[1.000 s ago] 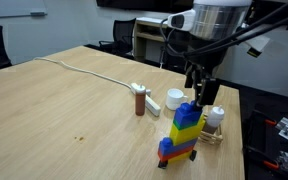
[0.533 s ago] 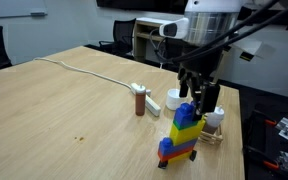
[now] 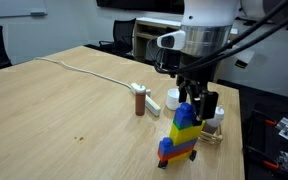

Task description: Separate some of the blocks

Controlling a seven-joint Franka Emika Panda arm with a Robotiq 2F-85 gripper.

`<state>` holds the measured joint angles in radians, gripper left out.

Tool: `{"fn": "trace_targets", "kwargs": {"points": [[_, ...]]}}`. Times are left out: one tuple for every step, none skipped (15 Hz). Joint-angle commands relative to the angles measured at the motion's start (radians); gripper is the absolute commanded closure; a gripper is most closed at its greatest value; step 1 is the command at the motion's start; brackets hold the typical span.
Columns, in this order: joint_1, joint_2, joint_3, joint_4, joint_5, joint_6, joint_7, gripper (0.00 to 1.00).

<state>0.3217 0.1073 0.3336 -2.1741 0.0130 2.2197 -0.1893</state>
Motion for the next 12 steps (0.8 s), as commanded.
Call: {"fn": "trace_targets", "kwargs": {"points": [[0.006,0.026,-0.001,0.011,-0.053,0.026,-0.004,0.0],[0.007,0.03,-0.001,0.011,-0.066,0.034,0.0,0.0],[0.007,0.032,-0.002,0.011,-0.075,0.041,0.002,0.0],[0.006,0.034,-0.002,0.01,-0.079,0.046,0.003,0.0],[0.006,0.035,-0.001,0.009,-0.084,0.052,0.004,0.0],[0.006,0.036,-0.001,0.008,-0.085,0.055,0.004,0.03],[0.006,0.036,0.0,0.007,-0.084,0.059,0.004,0.2],[0.005,0.035,0.0,0.006,-0.081,0.063,0.003,0.27],[0.005,0.035,0.001,0.005,-0.078,0.068,0.002,0.29],[0.006,0.034,0.001,0.005,-0.077,0.071,0.001,0.36],[0.006,0.034,0.001,0.005,-0.077,0.073,0.002,0.44],[0.006,0.033,0.001,0.005,-0.077,0.075,0.001,0.5]]}}
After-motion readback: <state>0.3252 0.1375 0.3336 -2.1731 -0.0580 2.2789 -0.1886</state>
